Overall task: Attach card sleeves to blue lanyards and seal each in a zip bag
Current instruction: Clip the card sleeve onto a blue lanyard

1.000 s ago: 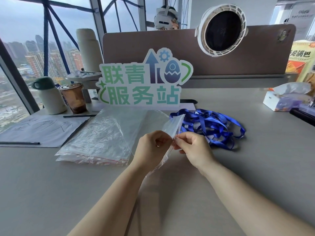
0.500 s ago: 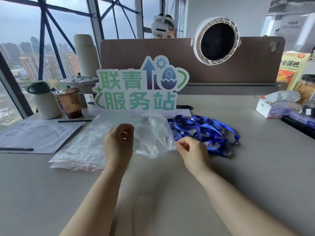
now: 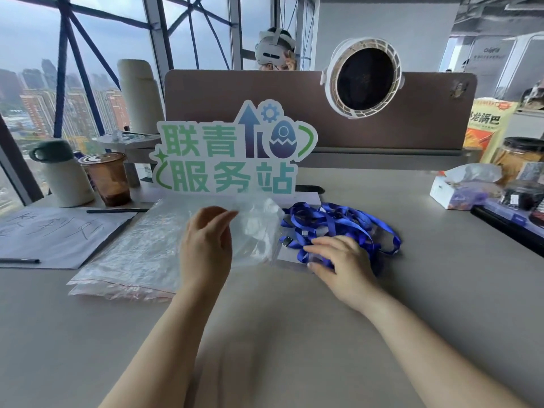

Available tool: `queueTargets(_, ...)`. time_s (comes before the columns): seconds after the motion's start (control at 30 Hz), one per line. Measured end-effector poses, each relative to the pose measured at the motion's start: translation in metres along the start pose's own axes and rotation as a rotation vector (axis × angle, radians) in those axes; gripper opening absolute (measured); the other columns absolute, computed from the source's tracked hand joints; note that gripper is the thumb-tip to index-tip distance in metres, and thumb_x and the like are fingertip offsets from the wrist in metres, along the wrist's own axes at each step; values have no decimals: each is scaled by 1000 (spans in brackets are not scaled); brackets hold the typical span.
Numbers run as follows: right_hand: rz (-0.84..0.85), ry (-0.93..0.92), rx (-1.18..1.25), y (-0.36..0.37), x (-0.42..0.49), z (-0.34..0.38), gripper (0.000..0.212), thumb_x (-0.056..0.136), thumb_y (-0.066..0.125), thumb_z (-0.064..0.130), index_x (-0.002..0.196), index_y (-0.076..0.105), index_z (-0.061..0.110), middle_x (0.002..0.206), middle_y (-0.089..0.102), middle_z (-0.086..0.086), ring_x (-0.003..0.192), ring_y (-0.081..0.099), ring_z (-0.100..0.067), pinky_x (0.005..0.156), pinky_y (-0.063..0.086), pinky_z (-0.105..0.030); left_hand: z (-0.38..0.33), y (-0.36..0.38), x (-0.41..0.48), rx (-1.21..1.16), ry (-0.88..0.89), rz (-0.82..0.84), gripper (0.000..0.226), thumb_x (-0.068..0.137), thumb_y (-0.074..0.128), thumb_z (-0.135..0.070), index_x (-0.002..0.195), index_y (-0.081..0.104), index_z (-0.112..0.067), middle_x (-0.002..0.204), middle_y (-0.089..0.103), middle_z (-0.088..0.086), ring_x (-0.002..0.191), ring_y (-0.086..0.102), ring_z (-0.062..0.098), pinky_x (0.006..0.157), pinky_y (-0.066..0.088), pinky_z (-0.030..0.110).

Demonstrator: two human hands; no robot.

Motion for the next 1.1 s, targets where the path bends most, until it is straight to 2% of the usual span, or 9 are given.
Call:
queueTargets(0.17, 176, -123, -190, 7, -7, 14, 52, 81, 30, 64, 113, 65, 42, 144, 38, 19, 135, 24, -17, 109, 8, -35, 6, 12, -7, -42, -67, 93, 23, 86, 59, 2, 102, 72, -9, 100, 65, 10, 85, 63, 28, 70, 46, 29)
queueTargets(0.37, 138, -78, 121, -7, -18, 5, 19, 84, 63, 45, 97, 73, 36, 136, 45, 19, 129, 27, -10, 110, 18, -32, -23, 8, -11, 22, 59, 144, 31, 82, 61, -5, 109, 69, -19, 108, 62, 4, 99, 54, 22, 81, 39, 28)
queueTargets(0.43, 58, -49, 114, -11, -13, -1, 25, 85, 59, 46, 104, 71, 34, 130, 53, 16, 123, 36, -11, 108, 26, -35, -43, 14, -21, -82, 177, 287, 27, 84, 55, -16, 105, 69, -24, 104, 62, -1, 93, 58, 19, 79, 45, 27)
queueTargets(0.57, 189, -63, -118, -7, -13, -4, 63, 78, 21, 70, 128, 52, 45, 149, 30, 18, 135, 20, -15, 111, 7, -32, -63, 40, -53, -51, 249, 737, 28, 93, 48, -35, 115, 64, -32, 118, 60, -13, 107, 55, 16, 87, 46, 31)
queueTargets(0.67, 191, -63, -166, -6, -13, -6, 57, 77, 26, 68, 109, 66, 42, 147, 36, 13, 135, 24, -18, 112, 9, -36, -62, 47, -63, 67, 306, 858, 38, 94, 32, -50, 118, 60, -38, 125, 57, -20, 114, 50, 14, 94, 42, 31)
queueTargets(0.77, 31, -89, -130, -9, -6, -3, 53, 74, 35, 64, 85, 73, 29, 125, 59, 10, 120, 46, -22, 102, 26, -37, -53, 45, -59, 113, 201, 858, 47, 88, 31, -61, 102, 64, -31, 111, 64, -14, 108, 54, 13, 83, 42, 27)
queueTargets(0.87, 16, -153, -141, -4, 1, 15, 41, 84, 45, 51, 109, 68, 29, 130, 57, 11, 126, 43, -23, 105, 23, -40, -49, 39, -53, 175, 14, 790, 38, 79, 53, -67, 86, 62, -31, 100, 60, -14, 102, 51, 11, 71, 36, 24)
queueTargets(0.97, 180, -138, -242, 12, 3, 18, 37, 96, 37, 50, 124, 56, 36, 140, 45, 22, 140, 19, -13, 113, -4, -42, -48, 38, -56, 246, -113, 809, 55, 69, 57, -74, 99, 56, -28, 110, 53, -10, 110, 47, 15, 80, 40, 27)
queueTargets(1.1, 24, -66, -255, -1, 3, 4, 24, 91, 49, 44, 89, 67, 28, 97, 67, 14, 119, 45, -10, 113, -1, -37, -47, 36, -55, 289, -159, 817, 60, 74, 56, -70, 114, 55, -25, 118, 54, -6, 116, 45, 19, 88, 41, 30)
Point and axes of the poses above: each hand's wrist, its own x-axis towards the middle knuckle, its own y-axis out of the palm, z = x × y, the point moved 5 cm from there along x, towards the middle knuckle
